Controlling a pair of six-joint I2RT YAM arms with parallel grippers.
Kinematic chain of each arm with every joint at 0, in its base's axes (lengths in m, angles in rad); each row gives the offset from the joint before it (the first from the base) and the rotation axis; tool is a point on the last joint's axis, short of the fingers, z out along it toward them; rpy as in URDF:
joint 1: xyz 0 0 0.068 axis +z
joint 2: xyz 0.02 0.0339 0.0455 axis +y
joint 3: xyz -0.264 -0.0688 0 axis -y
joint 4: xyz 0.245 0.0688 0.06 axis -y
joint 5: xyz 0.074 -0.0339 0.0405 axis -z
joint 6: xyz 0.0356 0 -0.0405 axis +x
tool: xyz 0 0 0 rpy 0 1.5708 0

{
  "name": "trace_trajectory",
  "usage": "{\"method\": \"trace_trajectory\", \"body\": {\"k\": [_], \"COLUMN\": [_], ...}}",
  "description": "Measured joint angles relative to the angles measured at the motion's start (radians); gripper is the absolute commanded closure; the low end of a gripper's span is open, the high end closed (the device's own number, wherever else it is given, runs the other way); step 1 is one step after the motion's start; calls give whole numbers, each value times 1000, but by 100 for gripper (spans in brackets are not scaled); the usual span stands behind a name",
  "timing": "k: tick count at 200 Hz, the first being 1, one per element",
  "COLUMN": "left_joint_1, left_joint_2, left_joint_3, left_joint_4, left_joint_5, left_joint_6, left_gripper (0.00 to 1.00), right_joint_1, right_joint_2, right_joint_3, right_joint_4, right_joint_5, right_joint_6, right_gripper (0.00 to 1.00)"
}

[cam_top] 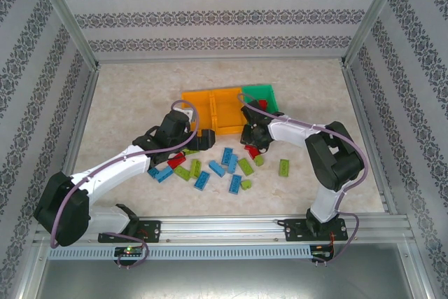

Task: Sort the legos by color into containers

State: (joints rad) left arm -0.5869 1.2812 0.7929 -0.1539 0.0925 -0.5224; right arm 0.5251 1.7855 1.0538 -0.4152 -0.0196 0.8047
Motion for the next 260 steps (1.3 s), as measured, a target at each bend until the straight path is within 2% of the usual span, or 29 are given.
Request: {"method": "trace_trajectory", "body": {"k": [51,105,132,191,227,260], "left_joint_1": [0,0,0,0,0,0], "left_joint_2": [-10,-19,-25,-31,-31,-31], "left_joint_3": [0,0,0,0,0,0], "left_joint_4": [-18,-18,-19,-19,-19,-25], "left_joint_5": [0,0,0,0,0,-2], "left_joint_6": [0,0,0,-1,-1,-1], "left_gripper": [1,1,0,1,1,1], "right_joint_1": [-19,-26,-26,-45,-115,-174], "right_joint_2": [-27,-32,-63,-196,-184,-92], "right_joint_3": [-29,-31,-32,-5,75,170], "right_joint_4": [1,-3,-2,9,9,20], "right_joint_5": [-28,-146,-166,-124,-64,-41], "right_joint_6": [-2,-39,-53,-117,-167,-210], "right_gripper": [75,76,76,75,76,76]}}
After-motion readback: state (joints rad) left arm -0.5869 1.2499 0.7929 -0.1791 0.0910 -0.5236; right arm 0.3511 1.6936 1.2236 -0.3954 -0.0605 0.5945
